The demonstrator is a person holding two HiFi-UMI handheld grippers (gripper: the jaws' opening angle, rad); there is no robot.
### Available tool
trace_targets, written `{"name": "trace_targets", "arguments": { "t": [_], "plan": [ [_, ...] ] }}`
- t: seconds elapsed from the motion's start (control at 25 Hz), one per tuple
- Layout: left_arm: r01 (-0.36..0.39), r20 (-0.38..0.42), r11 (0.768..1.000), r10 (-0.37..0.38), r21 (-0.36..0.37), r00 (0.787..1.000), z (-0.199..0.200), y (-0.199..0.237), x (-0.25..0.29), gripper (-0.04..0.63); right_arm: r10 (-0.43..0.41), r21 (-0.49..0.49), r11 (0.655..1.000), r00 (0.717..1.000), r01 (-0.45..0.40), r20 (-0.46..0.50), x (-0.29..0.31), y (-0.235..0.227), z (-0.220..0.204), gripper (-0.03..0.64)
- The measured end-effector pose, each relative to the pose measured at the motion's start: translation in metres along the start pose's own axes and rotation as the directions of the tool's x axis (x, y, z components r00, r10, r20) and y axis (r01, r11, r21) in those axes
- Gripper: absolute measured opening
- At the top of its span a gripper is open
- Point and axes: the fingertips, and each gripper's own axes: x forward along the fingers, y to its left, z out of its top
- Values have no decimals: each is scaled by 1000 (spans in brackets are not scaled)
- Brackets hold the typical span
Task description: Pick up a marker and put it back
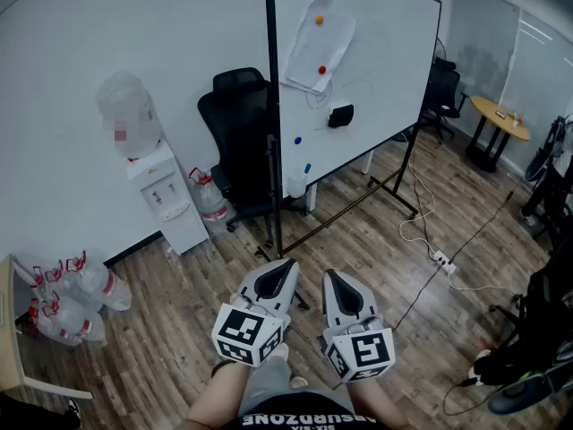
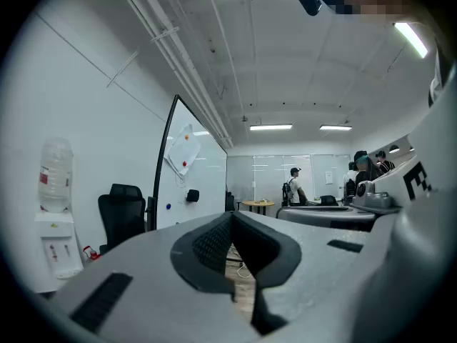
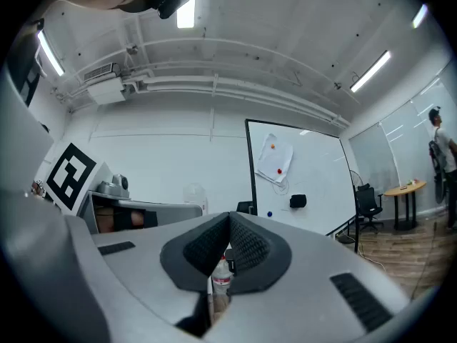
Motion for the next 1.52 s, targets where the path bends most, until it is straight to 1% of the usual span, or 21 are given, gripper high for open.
{"name": "trace_targets", "arguments": {
  "t": [0.2,0.44,0.72,0.92,1.04,1.08,1.2,1.52],
  "plan": [
    [-5,2,1000,5,-3,1000,-4,0,1,8,18,8,1000,1000,-18,4,0,0,-5,-3],
    [-13,-8,1000,13,-26,1000,-11,6,4,8,34,19,999,999,-34,11,6,-2,-8,-3],
    [-20,-22,1000,19,-22,1000,-15,17,13,8,56,33,998,998,-57,18,19,-10,-7,5],
    [-26,-38,999,27,30,999,-18,26,27,8,47,29,998,999,-48,11,35,-20,-9,102],
    [-24,-38,999,25,30,999,-19,33,37,8,29,31,999,1000,-30,6,44,-31,-10,172],
    [-23,-37,999,24,28,999,-20,35,41,8,20,32,999,1000,-20,6,47,-36,-10,184],
    [-16,-35,1000,17,26,999,-20,44,57,8,1,31,1000,1000,-1,5,60,-50,-12,195],
    [-2,-40,1000,2,17,999,-21,81,103,8,-5,19,1000,1000,5,-3,113,-73,-14,195]
  ]
}}
